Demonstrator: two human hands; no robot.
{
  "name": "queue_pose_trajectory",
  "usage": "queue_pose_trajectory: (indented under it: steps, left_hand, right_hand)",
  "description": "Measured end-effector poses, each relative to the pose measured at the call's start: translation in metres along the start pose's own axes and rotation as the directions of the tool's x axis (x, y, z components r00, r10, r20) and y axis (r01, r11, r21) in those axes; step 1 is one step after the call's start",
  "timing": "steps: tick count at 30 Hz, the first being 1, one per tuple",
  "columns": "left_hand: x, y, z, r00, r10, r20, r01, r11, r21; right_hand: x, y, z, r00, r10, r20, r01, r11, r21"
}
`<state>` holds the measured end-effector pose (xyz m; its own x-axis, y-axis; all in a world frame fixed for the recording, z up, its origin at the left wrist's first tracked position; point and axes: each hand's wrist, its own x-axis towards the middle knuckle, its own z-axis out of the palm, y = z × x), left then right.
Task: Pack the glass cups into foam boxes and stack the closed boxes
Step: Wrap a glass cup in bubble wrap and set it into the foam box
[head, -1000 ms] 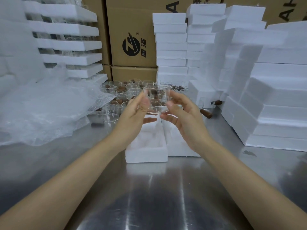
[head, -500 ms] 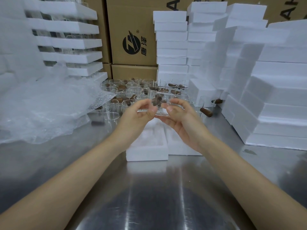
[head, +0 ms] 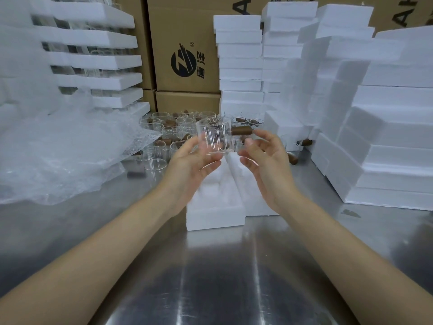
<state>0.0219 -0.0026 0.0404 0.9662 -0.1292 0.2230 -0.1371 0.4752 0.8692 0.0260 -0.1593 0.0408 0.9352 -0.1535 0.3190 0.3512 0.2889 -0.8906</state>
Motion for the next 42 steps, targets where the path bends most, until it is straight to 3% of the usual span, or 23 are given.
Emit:
queue_pose_trajectory:
  steps: [4,8,11,14,17,21,24,25,26,28,29,30,31,33,36,40,42]
  left_hand:
    - [0.0,0.003,-0.003,0.996,-0.054,0.066,0.056,0.998,-0.027]
    - [0.0,0.001,-0.002,0.996,-0.085,0.032,0.085,0.996,-0.013]
    - [0.001,0.0,-0.003,0.996,-0.089,-0.01,0.089,0.996,-0.01]
    - [0.0,0.001,-0.003,0.994,-0.102,0.039,0.102,0.995,-0.012]
    - [0.0,0.001,-0.002,0.994,-0.097,0.045,0.096,0.995,0.016]
    - [-0.001,0.003,-0.004,0.992,-0.092,0.09,0.087,0.994,0.062]
    - [0.006,0.016,-0.018,0.998,0.019,0.066,-0.038,0.956,0.292]
    - [0.01,0.022,-0.027,0.992,0.128,-0.006,-0.112,0.892,0.439]
    - [0.014,0.03,-0.038,0.955,0.282,-0.09,-0.168,0.767,0.62]
    - [0.022,0.041,-0.068,0.811,0.577,-0.096,-0.118,0.322,0.939]
    - [0.025,0.044,-0.084,0.779,0.625,-0.048,-0.023,0.106,0.994]
    - [0.028,0.045,-0.098,0.798,0.602,-0.037,0.075,-0.039,0.996]
    - [0.029,0.045,-0.107,0.837,0.541,-0.077,0.16,-0.109,0.981]
    - [0.029,0.039,-0.118,0.872,0.457,-0.174,0.284,-0.184,0.941]
    - [0.029,0.032,-0.124,0.844,0.517,-0.142,0.32,-0.273,0.907]
    - [0.027,0.034,-0.126,0.744,0.662,-0.091,0.328,-0.244,0.913]
    - [0.025,0.038,-0.119,0.678,0.735,-0.019,0.247,-0.203,0.947]
  right_hand:
    - [0.003,-0.005,-0.003,1.0,-0.011,0.019,0.009,0.995,0.103]
    - [0.002,-0.004,-0.001,0.987,-0.16,0.008,0.16,0.987,-0.007]
    - [0.002,-0.001,-0.002,0.988,-0.153,0.0,0.152,0.98,-0.129]
    - [0.001,0.002,-0.004,0.986,-0.164,0.006,0.163,0.973,-0.164]
    - [0.001,0.003,-0.003,0.984,-0.174,0.032,0.177,0.977,-0.122]
    - [0.004,0.001,-0.001,0.992,-0.086,0.094,0.083,0.996,0.037]
    - [0.005,-0.001,-0.003,0.995,-0.07,0.067,0.062,0.992,0.112]
    - [0.005,-0.002,-0.004,0.997,-0.066,0.047,0.06,0.99,0.127]
    - [0.006,-0.002,-0.004,0.998,-0.062,0.027,0.058,0.99,0.132]
    - [0.006,-0.001,-0.005,0.999,-0.047,-0.007,0.047,0.992,0.114]
    - [0.005,0.001,-0.005,0.999,-0.036,-0.019,0.037,0.994,0.101]
    - [0.005,0.002,-0.005,0.999,-0.026,-0.028,0.028,0.996,0.088]
    - [0.005,0.003,-0.006,0.999,-0.019,-0.034,0.022,0.997,0.077]
    - [0.004,0.003,-0.005,0.999,-0.016,-0.038,0.019,0.998,0.067]
    - [0.003,0.002,-0.004,0.999,-0.018,-0.026,0.02,0.998,0.058]
    - [0.003,0.002,-0.005,1.0,-0.011,-0.021,0.012,0.999,0.046]
    - [0.003,0.001,-0.005,1.0,-0.011,-0.024,0.012,0.999,0.053]
